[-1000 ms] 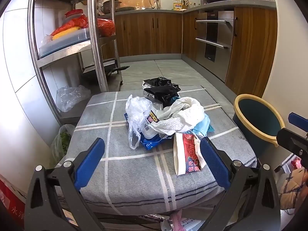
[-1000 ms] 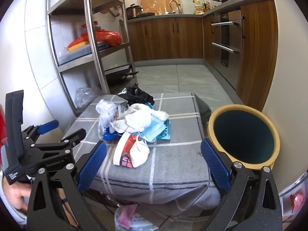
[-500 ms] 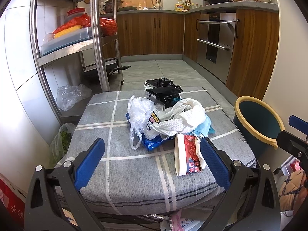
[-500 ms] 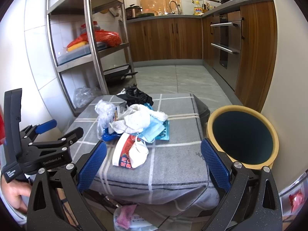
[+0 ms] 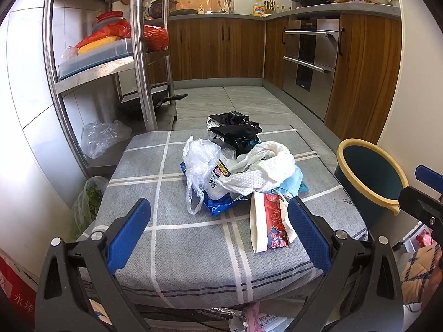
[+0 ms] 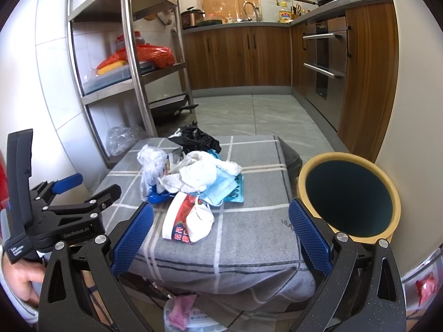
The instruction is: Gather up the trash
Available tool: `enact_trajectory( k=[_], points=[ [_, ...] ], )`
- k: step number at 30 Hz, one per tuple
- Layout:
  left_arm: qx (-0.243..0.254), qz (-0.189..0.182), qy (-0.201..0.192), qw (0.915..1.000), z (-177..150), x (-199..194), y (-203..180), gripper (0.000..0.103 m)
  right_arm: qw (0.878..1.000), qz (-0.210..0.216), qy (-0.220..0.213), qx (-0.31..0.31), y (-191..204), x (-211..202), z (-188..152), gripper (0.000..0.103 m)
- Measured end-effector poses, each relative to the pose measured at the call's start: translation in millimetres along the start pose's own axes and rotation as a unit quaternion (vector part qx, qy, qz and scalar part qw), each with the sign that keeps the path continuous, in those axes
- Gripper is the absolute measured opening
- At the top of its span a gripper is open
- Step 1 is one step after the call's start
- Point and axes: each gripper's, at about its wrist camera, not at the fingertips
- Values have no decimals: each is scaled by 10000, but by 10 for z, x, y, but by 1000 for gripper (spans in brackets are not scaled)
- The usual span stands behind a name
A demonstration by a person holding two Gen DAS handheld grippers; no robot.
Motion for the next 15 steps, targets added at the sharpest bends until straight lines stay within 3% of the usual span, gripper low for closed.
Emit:
enact_trajectory(
  k=[15],
  points=[
    [-38, -8, 0, 10000, -18, 14, 4, 97, 10000, -11, 8, 4, 3, -8, 27, 97]
  ],
)
Point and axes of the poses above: each gripper's, at about its wrist camera, not at the fingertips, and x roughly the way its jaws point, y to its left, z to its top, and after that the axes turned 8 degrees about -z, right-handed
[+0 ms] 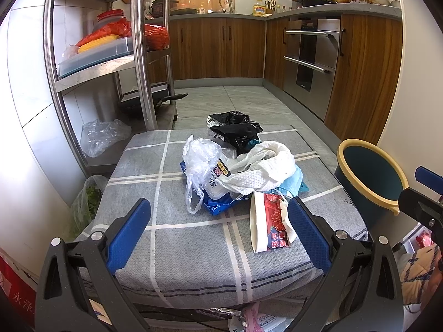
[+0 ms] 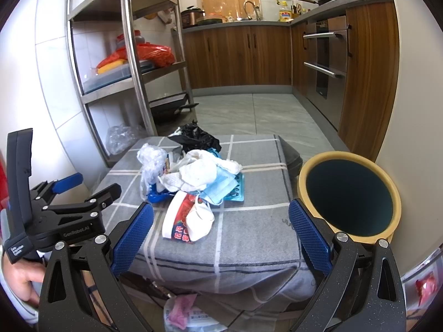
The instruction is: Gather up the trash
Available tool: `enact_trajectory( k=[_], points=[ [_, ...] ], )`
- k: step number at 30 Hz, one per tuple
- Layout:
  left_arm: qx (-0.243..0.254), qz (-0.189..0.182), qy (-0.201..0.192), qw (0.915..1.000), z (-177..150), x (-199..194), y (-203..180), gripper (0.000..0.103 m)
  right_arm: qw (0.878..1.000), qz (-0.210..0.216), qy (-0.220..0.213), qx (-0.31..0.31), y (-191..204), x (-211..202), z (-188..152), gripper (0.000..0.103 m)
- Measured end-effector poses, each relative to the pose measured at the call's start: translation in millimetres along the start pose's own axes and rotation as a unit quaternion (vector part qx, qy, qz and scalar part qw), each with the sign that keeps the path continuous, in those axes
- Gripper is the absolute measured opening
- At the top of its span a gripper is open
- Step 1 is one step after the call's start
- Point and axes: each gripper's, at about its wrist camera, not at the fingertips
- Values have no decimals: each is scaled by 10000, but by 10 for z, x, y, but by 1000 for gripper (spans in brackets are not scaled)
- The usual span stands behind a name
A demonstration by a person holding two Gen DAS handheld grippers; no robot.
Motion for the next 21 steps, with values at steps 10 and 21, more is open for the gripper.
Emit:
enact_trajectory(
  k=[10, 21],
  points=[
    [-5, 5, -2, 10000, 1, 1, -3, 97, 10000, 2, -9, 6, -5, -8, 11, 97],
    [-21, -1, -17, 10000, 18, 5, -11, 97, 9999, -55, -96, 14, -12, -50, 56, 97]
  ],
)
Point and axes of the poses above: each gripper's, at about its wrist camera, not at the fingertips, and x roughly the way its jaws point, y to its left, z to its top, and after that the axes turned 8 degrees about -z, right-handed
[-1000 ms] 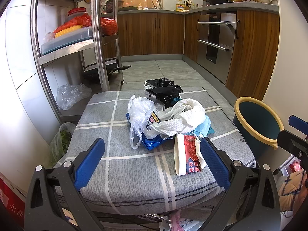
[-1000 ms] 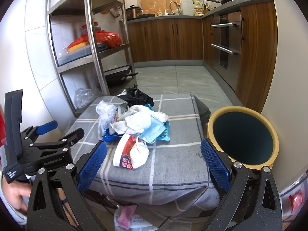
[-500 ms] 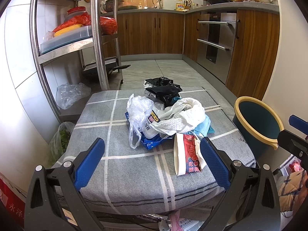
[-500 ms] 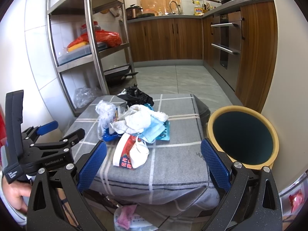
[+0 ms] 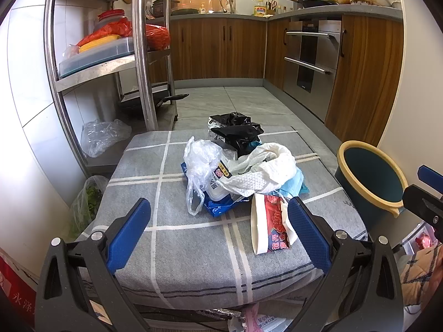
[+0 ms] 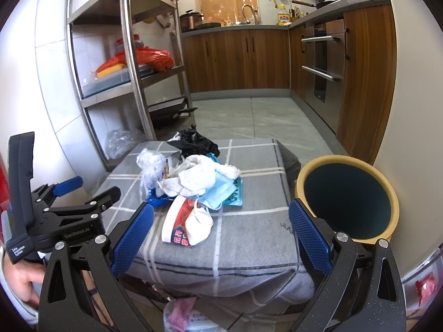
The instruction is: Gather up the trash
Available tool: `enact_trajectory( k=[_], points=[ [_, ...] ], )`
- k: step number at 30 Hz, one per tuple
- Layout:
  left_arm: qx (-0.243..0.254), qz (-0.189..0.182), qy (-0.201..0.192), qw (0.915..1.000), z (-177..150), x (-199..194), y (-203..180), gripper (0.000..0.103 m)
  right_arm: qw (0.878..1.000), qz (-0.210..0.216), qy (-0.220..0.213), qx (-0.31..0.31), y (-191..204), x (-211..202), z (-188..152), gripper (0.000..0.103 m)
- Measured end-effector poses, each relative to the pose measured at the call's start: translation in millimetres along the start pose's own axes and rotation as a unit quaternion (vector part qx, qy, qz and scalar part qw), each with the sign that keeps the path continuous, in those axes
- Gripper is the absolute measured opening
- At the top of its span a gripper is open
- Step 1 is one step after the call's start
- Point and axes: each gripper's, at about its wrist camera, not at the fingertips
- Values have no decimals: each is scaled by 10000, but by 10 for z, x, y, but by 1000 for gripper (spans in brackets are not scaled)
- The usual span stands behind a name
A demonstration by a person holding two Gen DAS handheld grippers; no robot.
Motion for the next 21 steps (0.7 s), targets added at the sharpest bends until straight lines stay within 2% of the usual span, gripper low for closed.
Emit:
enact_trajectory(
  k=[13, 21],
  points=[
    [-15, 9, -47, 10000, 135, 29, 107, 97, 9999, 54, 108, -20, 18, 48, -15, 97],
    [-53, -44, 72, 10000, 283, 191, 180, 97, 9997, 78, 214, 62, -11, 112, -30, 97]
  ],
)
Point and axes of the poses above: each gripper's, at about its wrist camera, not at the fingertips, and x roughly the way its jaws point, y to its left, z to its top, and after that the axes turned 8 degrees about -z, right-handed
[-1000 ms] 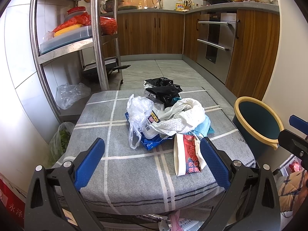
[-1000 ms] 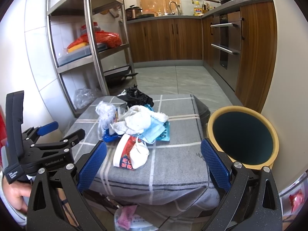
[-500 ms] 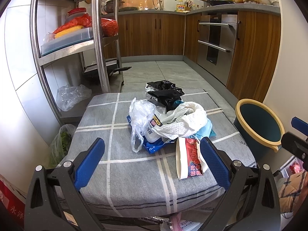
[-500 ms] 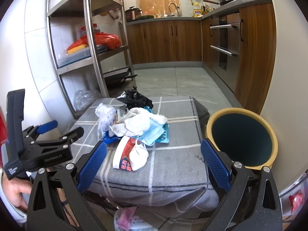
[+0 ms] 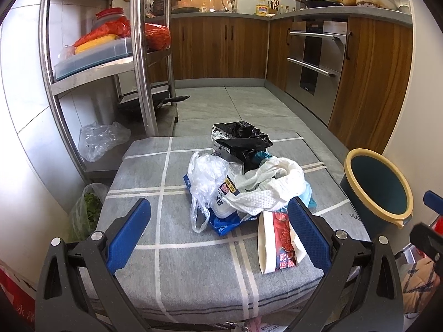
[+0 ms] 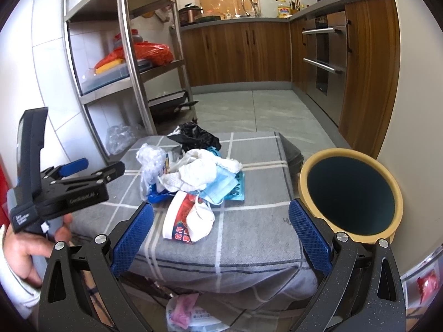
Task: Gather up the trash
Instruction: 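Grasp the black plastic bag with the left gripper while the right gripper grasps white tissue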
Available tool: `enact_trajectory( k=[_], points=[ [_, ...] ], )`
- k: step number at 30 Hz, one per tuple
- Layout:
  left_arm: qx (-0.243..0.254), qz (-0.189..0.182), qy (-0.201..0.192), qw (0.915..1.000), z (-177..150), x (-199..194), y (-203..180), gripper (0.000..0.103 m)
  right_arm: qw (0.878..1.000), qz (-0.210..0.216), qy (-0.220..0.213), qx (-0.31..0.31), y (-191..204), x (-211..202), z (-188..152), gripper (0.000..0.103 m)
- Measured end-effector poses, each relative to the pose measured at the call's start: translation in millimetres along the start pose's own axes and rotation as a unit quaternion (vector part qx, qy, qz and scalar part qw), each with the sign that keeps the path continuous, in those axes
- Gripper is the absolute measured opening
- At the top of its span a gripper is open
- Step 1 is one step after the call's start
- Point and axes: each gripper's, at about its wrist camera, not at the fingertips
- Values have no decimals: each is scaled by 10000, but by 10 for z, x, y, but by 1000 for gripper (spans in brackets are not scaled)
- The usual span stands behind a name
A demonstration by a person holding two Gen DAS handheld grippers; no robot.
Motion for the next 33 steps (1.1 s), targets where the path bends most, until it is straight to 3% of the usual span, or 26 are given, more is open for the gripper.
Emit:
enact_trajectory(
  k=[10, 19, 29, 31, 33],
  points=[
    [196, -169, 284, 9993, 451, 475, 74, 95, 9997, 23, 184, 174, -57, 121, 59, 97],
    [982, -353, 557, 9930, 824, 1078, -227, 93, 9979, 73, 407, 505, -151, 304, 120, 97],
    [1759, -232, 1304, 9755, 787, 1729, -444, 81, 9954, 106, 585, 747, -220, 446, 134, 97],
    [1822, -234, 1402, 9729, 763, 1802, -445, 75, 9950, 125, 626, 769, -219, 489, 140, 97],
    [1814, -287, 1442, 9724, 761, 1835, -437, 63, 9945, 147, 670, 786, -209, 532, 148, 97]
  ],
)
Point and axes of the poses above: each gripper's, at about its wrist camera, not at the fingertips, and x roughly the way its jaws point, y to its left, z to its top, and after that the axes turned 8 degrees about -z, right-handed
